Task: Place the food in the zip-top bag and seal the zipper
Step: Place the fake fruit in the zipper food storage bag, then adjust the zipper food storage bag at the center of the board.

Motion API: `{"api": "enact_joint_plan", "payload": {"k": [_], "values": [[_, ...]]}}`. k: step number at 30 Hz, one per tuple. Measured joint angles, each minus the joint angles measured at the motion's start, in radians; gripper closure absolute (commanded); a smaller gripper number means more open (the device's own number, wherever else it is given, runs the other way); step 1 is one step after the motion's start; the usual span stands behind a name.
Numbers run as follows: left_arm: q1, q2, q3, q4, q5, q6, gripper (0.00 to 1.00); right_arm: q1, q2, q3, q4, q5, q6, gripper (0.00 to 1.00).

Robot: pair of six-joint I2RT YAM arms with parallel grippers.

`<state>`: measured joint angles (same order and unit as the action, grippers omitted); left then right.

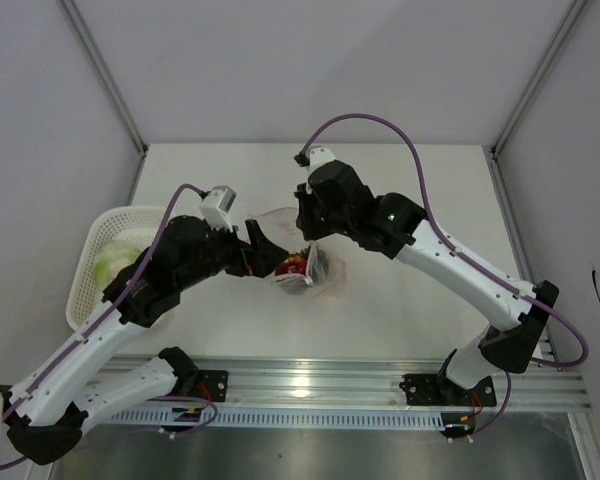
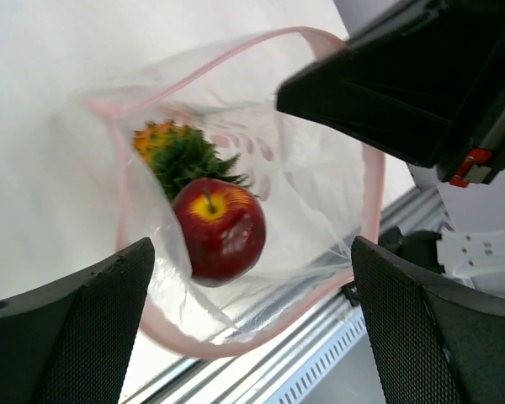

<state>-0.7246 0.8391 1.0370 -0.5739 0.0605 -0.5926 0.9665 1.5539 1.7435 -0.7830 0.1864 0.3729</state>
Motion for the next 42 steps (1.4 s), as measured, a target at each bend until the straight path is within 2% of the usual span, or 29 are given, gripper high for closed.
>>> {"api": "enact_joint_plan", "payload": {"k": [8,12,17,21,25,30,33,37,40,42], "values": [[-0.008,-0.030,0.008,-0.059,-0.111,-0.002,0.10,-0.002,0.000,0.000,-0.002,0.000,-0.007,1.00],[-0.042,-0.172,-0.091,-0.044,-0.148,-0.001,0.16,-0.005,-0.001,0.000,-0.003,0.002,-0.008,1.00],[-0.050,-0.352,-0.119,0.026,-0.099,0.024,0.24,-0.018,-0.002,0.000,-0.006,0.008,-0.008,1.00],[-0.067,-0.388,-0.147,0.107,-0.011,0.048,0.25,-0.034,-0.002,0.000,-0.005,0.008,-0.004,1.00],[-0.080,-0.341,-0.151,0.081,-0.024,0.044,0.17,-0.040,-0.002,0.000,-0.005,0.007,-0.003,1.00],[-0.082,-0.278,-0.149,-0.012,-0.181,0.016,0.13,-0.039,-0.002,0.000,-0.004,-0.007,-0.016,1.00],[-0.082,-0.208,-0.097,-0.060,-0.244,0.016,0.13,-0.039,-0.004,-0.008,0.003,-0.019,-0.027,1.00],[-0.082,-0.071,0.003,-0.061,-0.271,0.017,0.19,-0.039,-0.013,-0.028,0.011,-0.038,-0.034,1.00],[-0.082,-0.002,0.012,-0.041,-0.245,0.017,0.26,-0.039,-0.024,-0.037,0.011,-0.040,-0.037,1.00],[-0.082,0.042,0.000,-0.026,-0.202,0.016,0.37,-0.039,-0.032,-0.040,0.011,-0.040,-0.039,1.00]]}}
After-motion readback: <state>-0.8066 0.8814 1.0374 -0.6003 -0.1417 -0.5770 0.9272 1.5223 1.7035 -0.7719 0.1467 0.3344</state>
